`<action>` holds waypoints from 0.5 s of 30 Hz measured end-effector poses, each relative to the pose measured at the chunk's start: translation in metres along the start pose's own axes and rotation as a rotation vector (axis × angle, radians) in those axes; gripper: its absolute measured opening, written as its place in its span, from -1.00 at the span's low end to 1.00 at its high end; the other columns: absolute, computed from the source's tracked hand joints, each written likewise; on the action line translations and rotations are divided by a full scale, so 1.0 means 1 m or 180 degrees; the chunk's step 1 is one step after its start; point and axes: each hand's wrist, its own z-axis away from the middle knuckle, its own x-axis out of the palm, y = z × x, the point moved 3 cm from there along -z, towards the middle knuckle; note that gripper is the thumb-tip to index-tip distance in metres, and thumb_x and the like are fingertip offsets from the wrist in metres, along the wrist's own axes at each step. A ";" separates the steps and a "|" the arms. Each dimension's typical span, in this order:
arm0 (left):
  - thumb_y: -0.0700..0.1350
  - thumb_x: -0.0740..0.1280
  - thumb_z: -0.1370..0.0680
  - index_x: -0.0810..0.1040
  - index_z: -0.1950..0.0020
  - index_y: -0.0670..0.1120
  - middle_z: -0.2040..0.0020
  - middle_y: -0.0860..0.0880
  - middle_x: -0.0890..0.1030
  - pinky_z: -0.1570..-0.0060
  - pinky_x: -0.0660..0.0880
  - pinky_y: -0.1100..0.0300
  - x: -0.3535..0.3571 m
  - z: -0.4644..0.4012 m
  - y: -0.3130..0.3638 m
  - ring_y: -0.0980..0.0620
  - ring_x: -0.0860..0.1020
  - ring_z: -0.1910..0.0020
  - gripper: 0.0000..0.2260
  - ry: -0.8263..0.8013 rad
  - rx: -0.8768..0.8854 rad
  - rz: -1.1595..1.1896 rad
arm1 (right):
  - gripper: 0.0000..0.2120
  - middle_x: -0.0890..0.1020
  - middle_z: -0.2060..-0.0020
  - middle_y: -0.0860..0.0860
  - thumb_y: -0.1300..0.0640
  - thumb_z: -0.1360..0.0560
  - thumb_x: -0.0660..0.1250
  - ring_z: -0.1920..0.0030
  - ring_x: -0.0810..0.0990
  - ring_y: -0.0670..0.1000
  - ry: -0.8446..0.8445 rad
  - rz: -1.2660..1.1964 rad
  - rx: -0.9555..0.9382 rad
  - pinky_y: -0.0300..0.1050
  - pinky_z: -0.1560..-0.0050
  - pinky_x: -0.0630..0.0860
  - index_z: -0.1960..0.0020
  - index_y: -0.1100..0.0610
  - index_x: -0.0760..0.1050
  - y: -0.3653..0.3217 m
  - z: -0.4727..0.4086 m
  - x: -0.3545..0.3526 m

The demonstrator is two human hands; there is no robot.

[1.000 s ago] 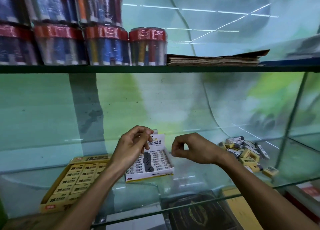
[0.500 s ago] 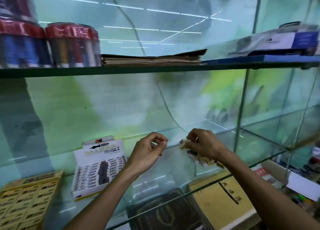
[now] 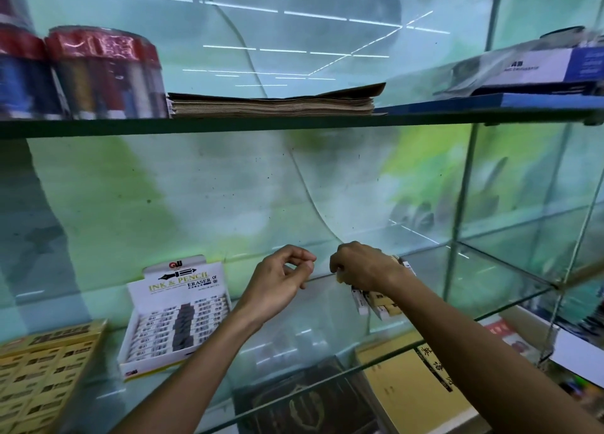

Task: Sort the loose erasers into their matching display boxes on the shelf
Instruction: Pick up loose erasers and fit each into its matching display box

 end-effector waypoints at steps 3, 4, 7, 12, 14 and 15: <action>-0.11 0.34 -0.58 0.61 -0.01 0.03 0.10 0.06 0.62 0.24 0.51 0.21 -0.004 0.001 0.001 0.14 0.58 0.31 -0.93 0.0023 -0.0056 0.0069 | -0.84 0.59 -0.04 0.04 0.21 -0.56 0.28 -0.04 0.59 0.09 0.0175 -0.0238 -0.0007 -0.09 0.09 0.48 -0.11 0.09 0.57 0.009 0.000 0.003; -0.12 0.34 -0.58 0.61 -0.01 0.02 0.11 0.06 0.62 0.24 0.51 0.20 -0.005 0.001 0.001 0.15 0.57 0.31 -0.92 0.0029 -0.0061 0.0093 | -0.86 0.60 0.03 0.01 0.23 -0.56 0.27 0.04 0.63 0.08 0.0324 -0.0560 0.0086 -0.10 0.12 0.54 -0.04 0.09 0.58 0.014 0.001 0.003; -0.12 0.34 -0.58 0.61 -0.02 0.01 0.16 0.06 0.61 0.26 0.50 0.23 -0.010 0.002 0.000 0.19 0.55 0.35 -0.93 0.0046 -0.0030 0.0118 | -0.85 0.68 0.21 -0.04 0.26 -0.56 0.27 0.22 0.67 -0.02 0.0958 -0.2269 0.0522 -0.30 0.28 0.56 0.08 0.15 0.61 0.023 0.012 -0.002; -0.11 0.35 -0.58 0.60 -0.02 0.03 0.16 0.09 0.61 0.26 0.50 0.25 -0.020 0.006 -0.002 0.18 0.56 0.34 -0.93 0.0135 0.0047 0.0195 | -0.86 0.70 0.14 0.21 0.29 -0.58 0.29 0.16 0.69 0.04 0.1027 -0.5164 0.0877 -0.18 0.11 0.62 -0.06 0.32 0.58 0.011 0.033 0.000; -0.09 0.37 -0.57 0.58 -0.04 0.08 0.11 0.10 0.62 0.23 0.51 0.20 -0.024 0.007 -0.003 0.13 0.58 0.29 -0.91 0.0147 0.0100 0.0186 | -0.87 0.70 0.12 0.24 0.31 -0.58 0.29 0.10 0.70 0.08 0.0942 -0.5559 0.0834 -0.19 0.08 0.61 -0.04 0.35 0.57 -0.001 0.037 -0.001; -0.08 0.39 -0.55 0.56 -0.05 0.11 0.09 0.11 0.61 0.20 0.52 0.17 -0.026 0.008 -0.003 0.08 0.59 0.25 -0.89 0.0148 0.0158 0.0133 | -0.86 0.69 0.10 0.25 0.31 -0.58 0.29 0.08 0.70 0.10 0.0916 -0.5706 0.0801 -0.18 0.08 0.62 -0.05 0.37 0.56 -0.007 0.038 -0.002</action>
